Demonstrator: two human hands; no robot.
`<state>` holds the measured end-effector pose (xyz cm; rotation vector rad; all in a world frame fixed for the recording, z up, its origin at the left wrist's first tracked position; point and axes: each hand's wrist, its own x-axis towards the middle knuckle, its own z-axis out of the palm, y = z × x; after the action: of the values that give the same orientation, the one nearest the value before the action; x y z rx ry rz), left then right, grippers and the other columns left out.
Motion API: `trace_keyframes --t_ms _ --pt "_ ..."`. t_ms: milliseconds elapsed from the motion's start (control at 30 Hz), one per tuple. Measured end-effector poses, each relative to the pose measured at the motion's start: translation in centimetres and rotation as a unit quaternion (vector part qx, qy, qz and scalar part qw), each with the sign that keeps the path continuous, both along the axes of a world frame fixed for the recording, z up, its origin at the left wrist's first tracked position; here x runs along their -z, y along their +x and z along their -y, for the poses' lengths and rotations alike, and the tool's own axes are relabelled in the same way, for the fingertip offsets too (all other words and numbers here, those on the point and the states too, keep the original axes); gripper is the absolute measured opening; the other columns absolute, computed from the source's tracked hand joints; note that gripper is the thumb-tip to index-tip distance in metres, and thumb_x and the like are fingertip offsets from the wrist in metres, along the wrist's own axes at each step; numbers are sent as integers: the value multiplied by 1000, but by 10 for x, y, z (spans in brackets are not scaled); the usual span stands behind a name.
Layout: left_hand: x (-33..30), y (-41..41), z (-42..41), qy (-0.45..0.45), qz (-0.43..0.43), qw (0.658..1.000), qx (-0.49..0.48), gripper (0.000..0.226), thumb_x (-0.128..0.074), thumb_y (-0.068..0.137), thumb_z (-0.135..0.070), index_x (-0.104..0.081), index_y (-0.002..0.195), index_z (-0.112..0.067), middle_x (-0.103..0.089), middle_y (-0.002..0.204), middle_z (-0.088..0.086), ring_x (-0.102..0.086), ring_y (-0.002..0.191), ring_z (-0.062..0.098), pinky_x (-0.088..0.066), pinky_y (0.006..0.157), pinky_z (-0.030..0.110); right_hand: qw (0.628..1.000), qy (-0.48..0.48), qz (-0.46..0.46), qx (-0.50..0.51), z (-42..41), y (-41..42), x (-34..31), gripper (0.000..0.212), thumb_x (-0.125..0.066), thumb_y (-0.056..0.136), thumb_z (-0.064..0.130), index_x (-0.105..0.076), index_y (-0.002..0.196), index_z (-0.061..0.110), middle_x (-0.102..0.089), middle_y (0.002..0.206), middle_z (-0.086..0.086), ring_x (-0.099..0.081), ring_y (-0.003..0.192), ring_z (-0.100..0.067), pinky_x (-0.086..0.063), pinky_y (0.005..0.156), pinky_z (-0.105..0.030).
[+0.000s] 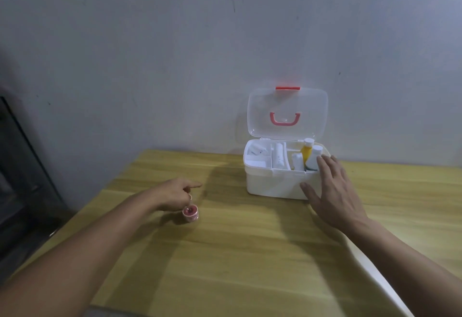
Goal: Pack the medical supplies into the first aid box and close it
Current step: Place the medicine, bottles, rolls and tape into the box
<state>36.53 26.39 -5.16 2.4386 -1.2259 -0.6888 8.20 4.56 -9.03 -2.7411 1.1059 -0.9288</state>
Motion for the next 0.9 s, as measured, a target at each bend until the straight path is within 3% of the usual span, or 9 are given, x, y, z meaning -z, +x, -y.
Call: trace_keyframes --t_ms 100,167,267,333,467,567,700,900 --pt "-2 1 -13 37 -23 999 31 78 -73 66 -35 -47 139 -32 -58 130 2 -56 114 16 -43 92 25 1000 3 2 2 0 1 0 75 -62 88 37 -31 144 -3 -34 150 -21 -21 144 -36 -23 118 -48" --pt "3 0 -17 48 12 997 60 81 -82 62 -39 -50 136 -29 -60 127 -2 -59 113 15 -46 93 25 1000 2 5 1 0 1 0 74 -63 87 35 -33 143 -4 -36 148 -22 -23 143 -39 -24 117 -49" --pt "10 -5 -14 5 78 994 71 44 -83 62 -32 -73 104 -27 -70 106 3 -66 96 20 -51 83 32 1000 5 6 0 -2 1 -2 74 -64 87 35 -33 143 -4 -36 148 -22 -22 143 -38 -23 117 -48" --pt "12 -8 -11 -22 81 995 54 34 -82 60 -28 -76 94 -27 -72 96 3 -67 91 20 -52 80 32 1000 6 4 1 -2 0 -3 74 -63 88 36 -33 143 -3 -36 149 -22 -21 143 -37 -22 118 -47" --pt "3 -13 2 -35 71 996 35 42 -84 62 -21 -75 102 -23 -73 95 0 -66 84 15 -51 77 25 1000 6 -1 -2 -2 -1 -3 74 -62 88 37 -32 144 -3 -35 149 -21 -20 144 -36 -21 118 -45" --pt "-21 -21 25 -93 40 993 61 32 -84 64 -14 -76 94 -16 -73 86 6 -62 77 14 -50 77 29 1000 10 -4 -2 -3 -1 -4 74 -61 89 37 -31 144 -2 -34 150 -20 -19 144 -36 -20 119 -44" --pt "-59 -47 65 -169 44 982 69 23 -81 68 -19 -76 90 -16 -65 75 -5 -55 68 7 -43 67 19 1000 10 0 -7 -3 -2 -5 74 -59 90 40 -31 144 -2 -35 150 -20 -19 144 -35 -20 119 -43" --pt "-75 -77 116 -195 33 979 56 28 -81 66 -16 -76 93 -12 -69 83 -3 -59 75 11 -46 70 22 1000 2 -9 -9 -3 -3 -4 88 -26 82 62 -28 146 1 -32 153 -16 -16 146 -31 -15 119 -37"
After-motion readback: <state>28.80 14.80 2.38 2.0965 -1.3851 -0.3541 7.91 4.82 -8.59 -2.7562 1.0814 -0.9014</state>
